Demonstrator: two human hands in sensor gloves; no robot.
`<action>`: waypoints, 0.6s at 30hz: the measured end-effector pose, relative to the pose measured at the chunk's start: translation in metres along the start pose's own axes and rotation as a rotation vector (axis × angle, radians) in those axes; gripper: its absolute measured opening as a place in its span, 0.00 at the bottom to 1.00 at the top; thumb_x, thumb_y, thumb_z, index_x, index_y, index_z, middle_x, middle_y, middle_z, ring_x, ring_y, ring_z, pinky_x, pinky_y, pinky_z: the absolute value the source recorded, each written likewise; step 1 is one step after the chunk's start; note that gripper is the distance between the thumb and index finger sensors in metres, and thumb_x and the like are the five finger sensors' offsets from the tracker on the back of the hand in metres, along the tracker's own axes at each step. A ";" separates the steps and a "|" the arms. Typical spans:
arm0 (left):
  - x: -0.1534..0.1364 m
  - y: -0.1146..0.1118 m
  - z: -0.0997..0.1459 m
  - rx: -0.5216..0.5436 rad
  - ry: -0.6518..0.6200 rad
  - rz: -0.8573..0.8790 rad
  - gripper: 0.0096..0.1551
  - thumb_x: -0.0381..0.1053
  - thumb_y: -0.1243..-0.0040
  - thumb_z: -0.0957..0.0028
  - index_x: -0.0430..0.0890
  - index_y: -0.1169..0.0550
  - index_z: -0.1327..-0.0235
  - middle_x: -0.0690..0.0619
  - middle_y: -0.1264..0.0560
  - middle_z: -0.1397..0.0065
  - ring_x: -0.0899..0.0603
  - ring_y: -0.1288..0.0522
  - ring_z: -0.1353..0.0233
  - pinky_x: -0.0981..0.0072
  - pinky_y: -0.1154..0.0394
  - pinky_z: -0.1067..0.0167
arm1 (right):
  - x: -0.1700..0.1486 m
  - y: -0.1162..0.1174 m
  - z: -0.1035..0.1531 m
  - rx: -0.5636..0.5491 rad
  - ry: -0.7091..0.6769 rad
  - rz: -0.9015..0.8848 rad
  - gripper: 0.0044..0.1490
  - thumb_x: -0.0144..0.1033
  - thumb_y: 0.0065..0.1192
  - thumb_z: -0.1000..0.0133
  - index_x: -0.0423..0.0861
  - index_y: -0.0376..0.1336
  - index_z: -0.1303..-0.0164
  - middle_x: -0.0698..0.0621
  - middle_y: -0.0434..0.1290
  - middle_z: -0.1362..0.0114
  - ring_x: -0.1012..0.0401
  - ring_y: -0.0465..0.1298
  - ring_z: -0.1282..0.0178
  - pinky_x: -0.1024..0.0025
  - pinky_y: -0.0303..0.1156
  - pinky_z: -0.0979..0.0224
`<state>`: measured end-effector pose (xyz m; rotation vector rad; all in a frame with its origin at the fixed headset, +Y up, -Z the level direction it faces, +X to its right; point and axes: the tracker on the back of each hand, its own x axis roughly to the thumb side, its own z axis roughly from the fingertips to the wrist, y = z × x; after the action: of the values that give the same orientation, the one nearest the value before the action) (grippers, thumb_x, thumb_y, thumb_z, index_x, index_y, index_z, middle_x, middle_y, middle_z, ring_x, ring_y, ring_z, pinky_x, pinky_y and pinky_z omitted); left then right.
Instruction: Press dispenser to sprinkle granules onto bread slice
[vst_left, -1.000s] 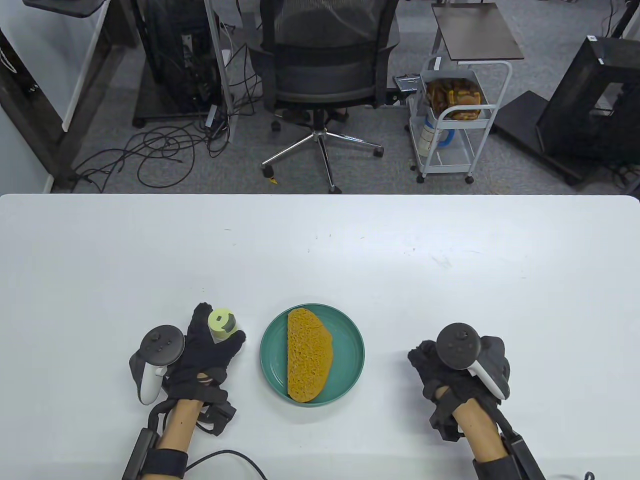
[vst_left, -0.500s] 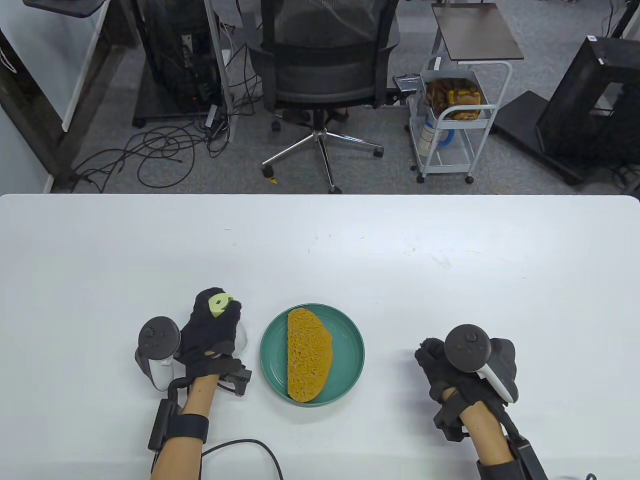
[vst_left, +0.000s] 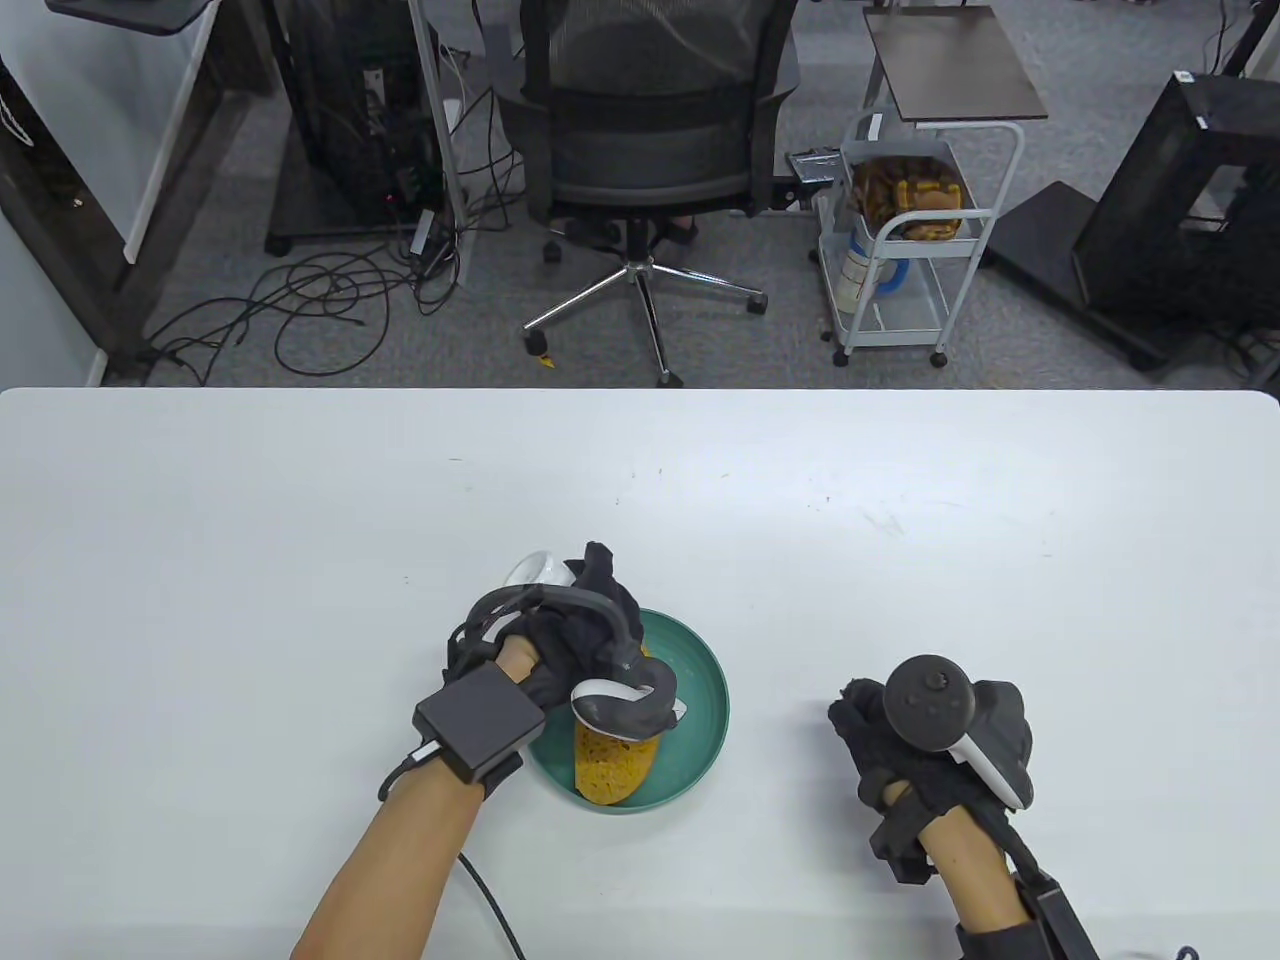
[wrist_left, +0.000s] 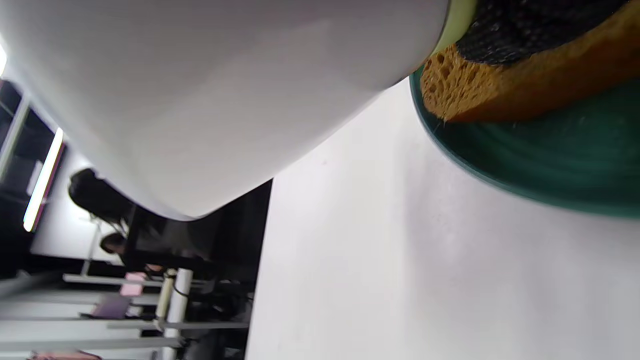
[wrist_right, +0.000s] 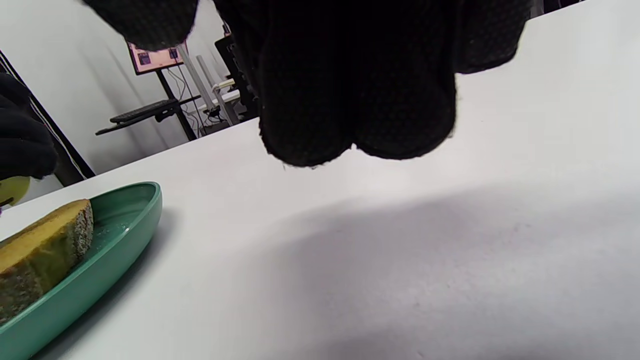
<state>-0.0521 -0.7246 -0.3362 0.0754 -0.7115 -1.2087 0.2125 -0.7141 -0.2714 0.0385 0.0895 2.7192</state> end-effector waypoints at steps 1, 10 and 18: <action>-0.004 0.000 0.001 0.004 0.014 0.049 0.37 0.71 0.37 0.51 0.56 0.35 0.34 0.50 0.30 0.29 0.44 0.20 0.32 0.43 0.38 0.16 | 0.000 -0.001 0.000 -0.001 -0.002 -0.001 0.32 0.44 0.60 0.49 0.34 0.68 0.44 0.39 0.83 0.53 0.42 0.81 0.53 0.37 0.66 0.35; -0.048 -0.085 0.070 0.265 0.466 1.388 0.38 0.70 0.37 0.49 0.53 0.35 0.32 0.47 0.29 0.29 0.41 0.20 0.33 0.40 0.38 0.18 | -0.009 -0.007 0.000 -0.014 0.013 -0.075 0.33 0.46 0.59 0.49 0.34 0.69 0.45 0.40 0.83 0.54 0.42 0.81 0.53 0.36 0.65 0.35; -0.027 -0.158 0.111 0.484 0.665 2.405 0.38 0.66 0.33 0.44 0.48 0.35 0.30 0.41 0.31 0.29 0.35 0.23 0.33 0.36 0.42 0.20 | -0.008 -0.007 0.001 -0.007 0.009 -0.096 0.34 0.47 0.59 0.49 0.34 0.68 0.44 0.39 0.83 0.52 0.41 0.80 0.51 0.36 0.65 0.34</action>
<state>-0.2471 -0.7267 -0.3278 -0.0170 -0.0817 1.2728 0.2226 -0.7112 -0.2712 0.0200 0.0822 2.6240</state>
